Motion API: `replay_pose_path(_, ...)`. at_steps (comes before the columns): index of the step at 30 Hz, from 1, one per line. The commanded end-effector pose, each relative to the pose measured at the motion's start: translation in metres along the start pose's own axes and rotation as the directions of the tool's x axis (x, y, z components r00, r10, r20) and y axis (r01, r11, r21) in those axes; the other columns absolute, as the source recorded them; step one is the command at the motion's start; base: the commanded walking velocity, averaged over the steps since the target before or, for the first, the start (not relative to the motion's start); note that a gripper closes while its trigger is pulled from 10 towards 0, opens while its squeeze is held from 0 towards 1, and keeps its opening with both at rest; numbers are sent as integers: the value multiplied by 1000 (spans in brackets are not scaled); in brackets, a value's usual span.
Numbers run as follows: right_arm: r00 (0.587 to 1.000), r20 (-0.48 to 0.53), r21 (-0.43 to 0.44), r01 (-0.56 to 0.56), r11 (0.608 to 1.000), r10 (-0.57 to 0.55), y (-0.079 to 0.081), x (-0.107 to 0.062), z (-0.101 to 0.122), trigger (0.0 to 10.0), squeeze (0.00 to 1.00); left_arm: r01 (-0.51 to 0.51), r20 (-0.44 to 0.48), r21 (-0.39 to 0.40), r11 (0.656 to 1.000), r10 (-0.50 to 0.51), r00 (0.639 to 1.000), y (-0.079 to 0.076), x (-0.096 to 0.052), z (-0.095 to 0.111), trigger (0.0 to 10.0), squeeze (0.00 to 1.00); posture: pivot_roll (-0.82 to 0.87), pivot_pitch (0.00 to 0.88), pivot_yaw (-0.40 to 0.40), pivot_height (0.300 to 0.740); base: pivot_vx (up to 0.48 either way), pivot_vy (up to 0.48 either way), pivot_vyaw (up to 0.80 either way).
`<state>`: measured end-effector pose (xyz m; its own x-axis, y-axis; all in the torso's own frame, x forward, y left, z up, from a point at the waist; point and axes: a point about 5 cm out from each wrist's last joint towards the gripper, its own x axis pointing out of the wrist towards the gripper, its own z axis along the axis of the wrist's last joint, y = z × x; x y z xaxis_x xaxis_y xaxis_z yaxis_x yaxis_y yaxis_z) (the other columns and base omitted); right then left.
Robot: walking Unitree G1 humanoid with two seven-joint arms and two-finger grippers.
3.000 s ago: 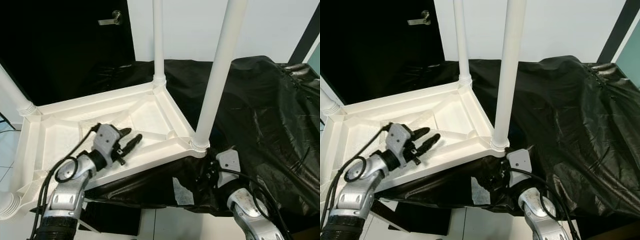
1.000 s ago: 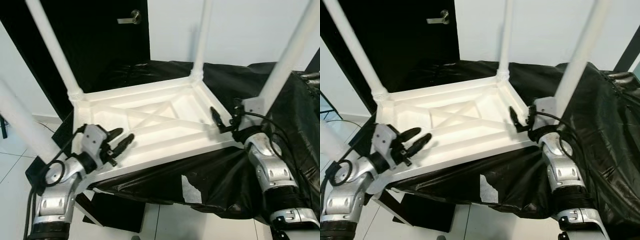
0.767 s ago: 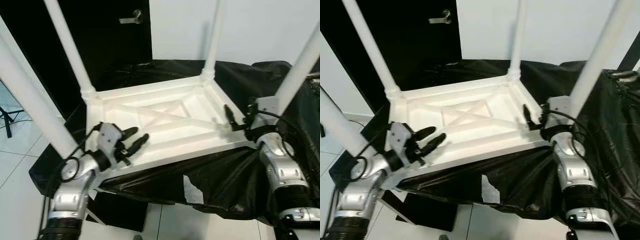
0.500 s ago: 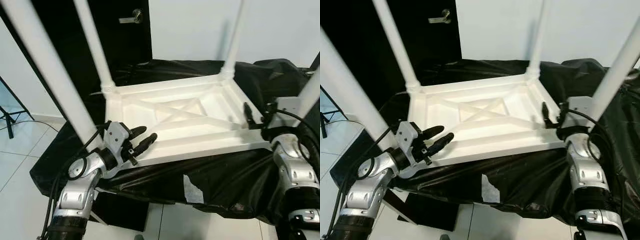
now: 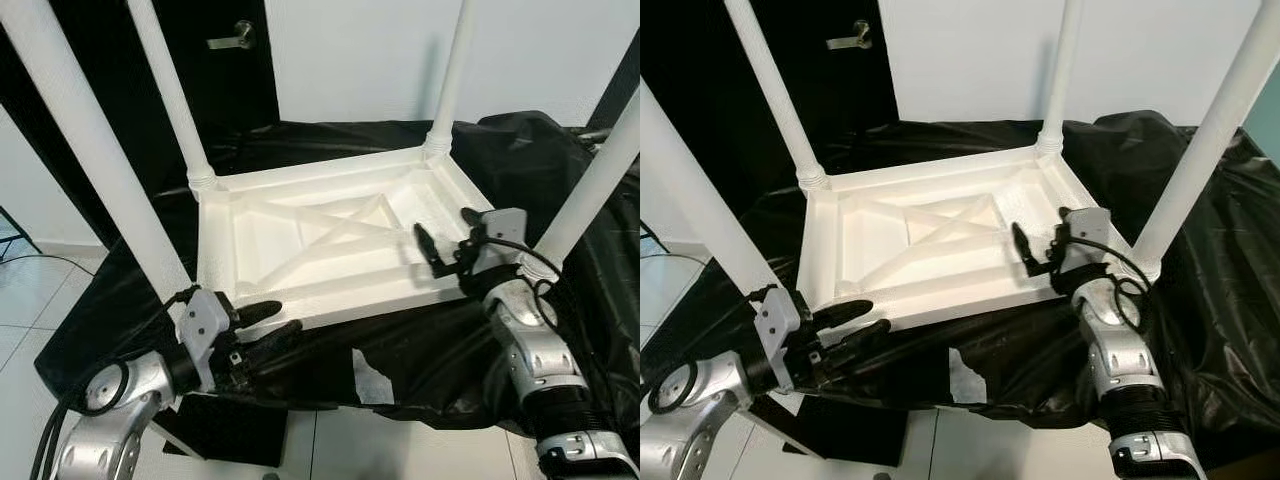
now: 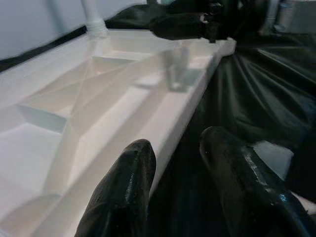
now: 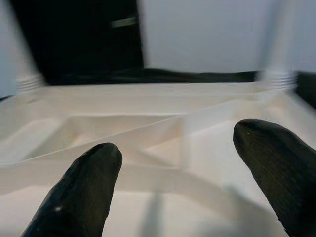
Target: Building children table
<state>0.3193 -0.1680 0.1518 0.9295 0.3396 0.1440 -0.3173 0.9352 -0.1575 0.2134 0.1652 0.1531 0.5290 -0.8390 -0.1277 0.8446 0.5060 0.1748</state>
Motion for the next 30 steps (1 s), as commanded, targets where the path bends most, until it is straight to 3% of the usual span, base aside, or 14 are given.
replay_pose_path(1, 999, -17, 13, -47, 999, 47, 6, -2, -3, 10000, 0, 16, -11, 9, 1000, -16, 1000, 0, -4, 3, 10000, 0, 33, 0, -3, 740, 0, 0, 0)
replay_pose_path(3, 994, -31, 22, -101, 995, 102, 12, -2, -4, 10000, 0, 0, -30, 21, 1000, 1, 1000, 1, -10, 3, 10000, 0, 39, 0, -10, 740, 0, 0, 0)
replay_pose_path(8, 968, -76, 36, -235, 971, 237, 26, -5, -9, 10000, 0, -76, -143, 54, 996, 83, 986, 7, -52, 7, 10000, 0, 57, 0, -29, 740, 0, 0, 0)
replay_pose_path(12, 958, -90, 36, -271, 962, 273, 28, -6, -11, 10000, 0, -83, -219, 54, 995, 93, 971, 9, -71, 9, 10000, 0, 64, 0, -31, 740, 0, 0, 0)
replay_pose_path(15, 958, -90, 36, -271, 962, 273, 28, -6, -11, 10000, 0, -83, -219, 54, 995, 93, 971, 9, -71, 9, 10000, 0, 64, 0, -31, 740, 0, 0, 0)
replay_pose_path(19, 950, -104, 40, -291, 956, 294, 29, -7, -12, 10000, 0, -139, -298, 78, 987, 156, 942, 18, -92, 4, 10000, 0, 74, 0, -32, 740, 0, 0, 0)
replay_pose_path(20, 945, -112, 42, -304, 952, 307, 32, -8, -14, 10000, 0, -213, -338, 117, 970, 241, 910, 30, -107, -2, 10000, 0, 74, 0, -27, 740, 0, 0, 0)
replay_pose_path(21, 945, -112, 42, -304, 952, 307, 32, -8, -14, 10000, 0, -213, -338, 117, 970, 241, 910, 30, -107, -2, 10000, 0, 74, 0, -27, 740, 0, 0, 0)
replay_pose_path(22, 936, -126, 49, -324, 945, 327, 35, -9, -16, 10000, 0, -343, -371, 208, 916, 398, 839, 52, -127, -8, 10000, 0, 76, 0, -28, 740, 0, 0, 0)
replay_pose_path(25, 935, -129, 52, -326, 944, 330, 36, -9, -17, 10000, 0, -406, -375, 251, 879, 474, 797, 64, -134, -9, 10000, 0, 76, 0, -28, 740, 0, 0, 0)
replay_pose_path(26, 933, -133, 57, -330, 942, 334, 37, -10, -18, 10000, 0, -478, -361, 291, 829, 558, 747, 79, -139, -7, 10000, 0, 75, 0, -26, 740, 0, 0, 0)
replay_pose_path(28, 933, -133, 57, -330, 942, 334, 37, -10, -18, 10000, 0, -478, -361, 291, 829, 558, 747, 79, -139, -7, 10000, 0, 75, 0, -26, 740, 0, 0, 0)
replay_pose_path(29, 931, -136, 60, -333, 941, 338, 38, -11, -18, 10000, 0, -524, -343, 311, 793, 608, 716, 89, -142, -5, 10000, 0, 75, 0, -27, 740, 0, 0, 0)
replay_pose_path(30, 931, -136, 60, -333, 941, 338, 38, -11, -18, 10000, 0, -524, -343, 311, 793, 608, 716, 89, -142, -5, 10000, 0, 75, 0, -27, 740, 0, 0, 0)
